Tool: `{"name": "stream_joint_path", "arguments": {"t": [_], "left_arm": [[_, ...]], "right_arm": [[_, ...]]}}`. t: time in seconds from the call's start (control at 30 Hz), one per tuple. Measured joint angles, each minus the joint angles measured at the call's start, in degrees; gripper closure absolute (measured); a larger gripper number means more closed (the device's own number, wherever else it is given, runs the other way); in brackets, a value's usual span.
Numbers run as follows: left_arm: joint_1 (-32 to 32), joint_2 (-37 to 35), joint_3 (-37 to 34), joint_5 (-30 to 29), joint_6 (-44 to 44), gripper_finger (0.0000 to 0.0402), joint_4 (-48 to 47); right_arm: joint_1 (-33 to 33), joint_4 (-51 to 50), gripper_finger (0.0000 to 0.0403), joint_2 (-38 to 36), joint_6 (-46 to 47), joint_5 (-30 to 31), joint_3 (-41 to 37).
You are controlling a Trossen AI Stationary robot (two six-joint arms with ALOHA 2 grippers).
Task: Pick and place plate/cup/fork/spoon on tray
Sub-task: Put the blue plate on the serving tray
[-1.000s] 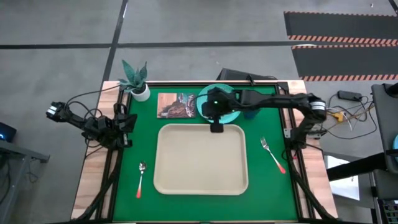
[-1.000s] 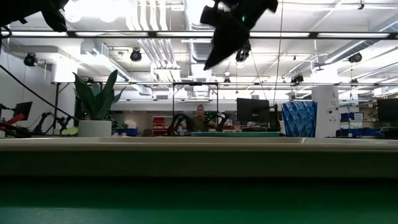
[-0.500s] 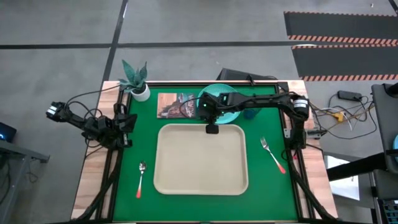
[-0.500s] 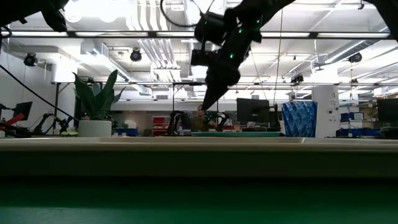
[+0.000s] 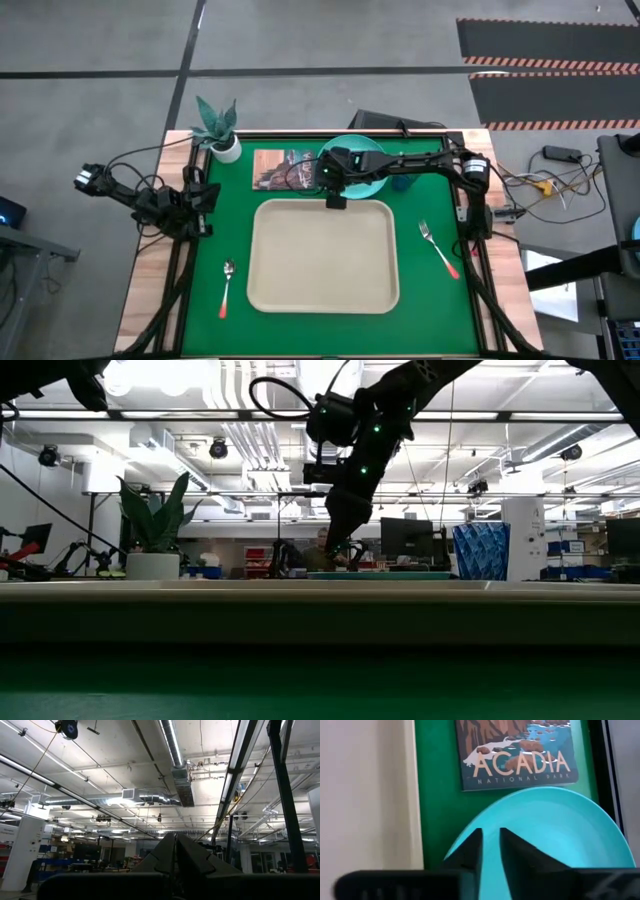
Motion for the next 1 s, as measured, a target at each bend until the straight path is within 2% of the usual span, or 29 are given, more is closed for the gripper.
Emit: {"name": "stream_joint_path", "arguments": {"t": [0.23, 0.37, 0.67, 1.0], "left_arm": [[0.0, 0.0, 0.0, 0.0, 0.0, 0.0398, 0.0], [0.0, 0.0, 0.0, 0.0, 0.0, 0.0398, 0.0], [0.0, 0.0, 0.0, 0.0, 0.0, 0.0398, 0.0], [0.0, 0.0, 0.0, 0.0, 0.0, 0.0398, 0.0]], "right_arm": [[0.0, 1.0, 0.0238, 0.1, 1.3, 0.0, -0.5], [0.0, 2.4, 0.0205, 0.2, 3.0, -0.6, -1.3], [0.0, 5.3, 0.0197, 0.2, 7.7, -1.0, -2.7], [0.0, 13.7, 0.0197, 0.6, 8.9, -1.0, -8.5]]}}
